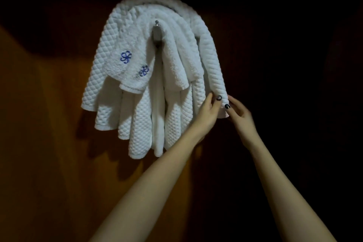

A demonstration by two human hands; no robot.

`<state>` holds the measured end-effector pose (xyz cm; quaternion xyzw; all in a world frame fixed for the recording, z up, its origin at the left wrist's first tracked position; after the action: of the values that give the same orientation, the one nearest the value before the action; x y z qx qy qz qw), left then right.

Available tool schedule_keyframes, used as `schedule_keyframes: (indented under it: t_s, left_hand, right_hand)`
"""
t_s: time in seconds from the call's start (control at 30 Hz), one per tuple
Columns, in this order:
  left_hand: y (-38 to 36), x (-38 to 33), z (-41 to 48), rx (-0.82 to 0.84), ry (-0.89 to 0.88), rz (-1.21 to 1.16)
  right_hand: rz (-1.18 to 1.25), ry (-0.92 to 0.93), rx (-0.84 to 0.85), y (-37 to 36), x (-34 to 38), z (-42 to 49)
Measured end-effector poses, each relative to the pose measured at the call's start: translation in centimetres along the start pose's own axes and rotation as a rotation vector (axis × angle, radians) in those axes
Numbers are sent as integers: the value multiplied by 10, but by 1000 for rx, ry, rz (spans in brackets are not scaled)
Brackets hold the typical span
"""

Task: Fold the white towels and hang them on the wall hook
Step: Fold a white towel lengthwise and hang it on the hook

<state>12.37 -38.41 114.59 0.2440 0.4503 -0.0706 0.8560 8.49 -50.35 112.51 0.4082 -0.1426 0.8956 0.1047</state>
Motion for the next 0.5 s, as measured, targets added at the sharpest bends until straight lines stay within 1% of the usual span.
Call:
schedule_keyframes:
  t_s: [0.03,0.1,0.17,0.2,0.27,0.33,0.4,0.5]
  left_hand:
    - [-6,1,11,-3,7,-57]
    - [-11,1,29,-5,78,-202]
    - [-9,6,44,-58,172,-314]
    - [-7,9,48,-96,192,-330]
    - [-1,16,46,-155,135,-287]
    - [5,25,32,-185,29,-160]
    - [7,35,15,-174,-62,-23]
    - [10,52,-12,-119,-163,4]
  right_hand:
    - [7,-13,1,1,1,3]
    - [40,-80,9,-3,1,7]
    - [52,-155,46,-14,1,10]
    - [48,-174,60,-19,-1,11]
    - [48,-188,75,-27,-9,11]
    - [64,-211,85,-32,-20,8]
    - [78,-224,107,-37,-28,2]
    - [59,-205,86,-39,-30,-7]
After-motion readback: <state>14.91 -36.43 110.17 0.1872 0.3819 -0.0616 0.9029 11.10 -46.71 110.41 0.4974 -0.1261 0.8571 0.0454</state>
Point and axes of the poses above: each hand's wrist, its own z-axis towards the middle knuckle, its own y-axis out of the back of the hand, x = y × z, the point moved 2 cm from there along z, towards the middle knuckle, and after that the axes turned 14 degrees about z, right-handed, at the moved point
